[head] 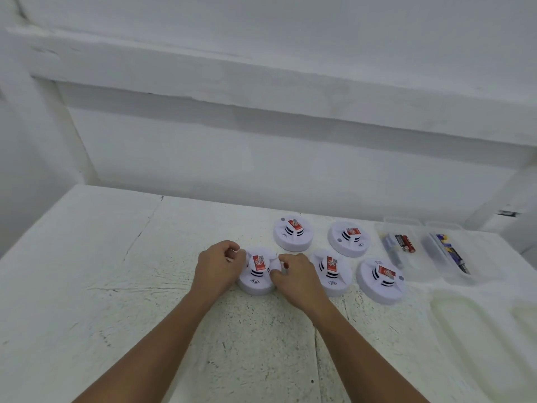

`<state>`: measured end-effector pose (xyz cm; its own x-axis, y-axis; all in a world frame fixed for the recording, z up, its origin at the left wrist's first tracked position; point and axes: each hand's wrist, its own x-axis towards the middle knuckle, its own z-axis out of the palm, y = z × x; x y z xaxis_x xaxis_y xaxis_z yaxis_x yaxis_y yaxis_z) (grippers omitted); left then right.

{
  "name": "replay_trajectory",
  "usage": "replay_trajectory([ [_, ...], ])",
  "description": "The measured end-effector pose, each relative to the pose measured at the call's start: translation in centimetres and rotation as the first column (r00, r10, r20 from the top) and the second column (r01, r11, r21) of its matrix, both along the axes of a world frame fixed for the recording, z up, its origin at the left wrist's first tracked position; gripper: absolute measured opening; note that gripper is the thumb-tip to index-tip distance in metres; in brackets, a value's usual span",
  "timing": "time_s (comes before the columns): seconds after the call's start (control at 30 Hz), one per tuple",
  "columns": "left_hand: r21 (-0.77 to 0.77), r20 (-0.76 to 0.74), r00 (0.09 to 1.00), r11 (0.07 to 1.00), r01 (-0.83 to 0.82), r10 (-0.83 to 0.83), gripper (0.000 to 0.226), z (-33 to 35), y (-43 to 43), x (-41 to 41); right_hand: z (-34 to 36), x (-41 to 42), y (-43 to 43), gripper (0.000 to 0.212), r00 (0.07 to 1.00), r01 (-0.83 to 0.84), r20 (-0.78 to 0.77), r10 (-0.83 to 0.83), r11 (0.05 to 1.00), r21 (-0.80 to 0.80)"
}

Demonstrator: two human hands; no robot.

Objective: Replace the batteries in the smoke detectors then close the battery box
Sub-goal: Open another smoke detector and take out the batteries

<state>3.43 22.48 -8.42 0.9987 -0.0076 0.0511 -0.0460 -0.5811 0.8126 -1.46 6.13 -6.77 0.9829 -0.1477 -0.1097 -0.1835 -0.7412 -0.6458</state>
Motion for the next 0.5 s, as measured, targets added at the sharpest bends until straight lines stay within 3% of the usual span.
replay_trajectory([
  [0.1, 0.073, -0.124, 0.99, 0.994, 0.082, -0.073, 0.028, 1.1, -0.3, 2.2, 1.3, 0.9, -0.6, 0.034, 0.999, 0.035, -0.001, -0.035, 0.999, -0.012],
  [0.27, 0.192, -0.248, 0.94, 0.939, 0.286, -0.236, 0.041, 2.8, -2.7, 6.6, 3.5, 4.8, -2.7, 0.021, 0.974, 0.178, 0.156, -0.164, 0.981, -0.082],
  [0.33, 0.193, -0.287, 0.92, 0.925, 0.328, -0.266, 0.046, 3.0, -4.3, 7.7, 4.1, 6.6, -4.1, 0.018, 0.963, 0.238, 0.151, -0.224, 0.967, -0.086],
  [0.4, 0.187, -0.326, 0.898, 0.911, 0.367, -0.295, 0.042, 3.1, -5.9, 8.3, 4.6, 7.8, -5.0, 0.029, 0.968, 0.247, 0.074, -0.24, 0.962, -0.112],
  [0.5, 0.161, -0.352, 0.883, 0.91, 0.383, -0.31, 0.019, 3.0, -7.6, 8.7, 4.9, 8.8, -5.4, 0.032, 0.955, 0.23, -0.161, -0.249, 0.965, -0.129],
])
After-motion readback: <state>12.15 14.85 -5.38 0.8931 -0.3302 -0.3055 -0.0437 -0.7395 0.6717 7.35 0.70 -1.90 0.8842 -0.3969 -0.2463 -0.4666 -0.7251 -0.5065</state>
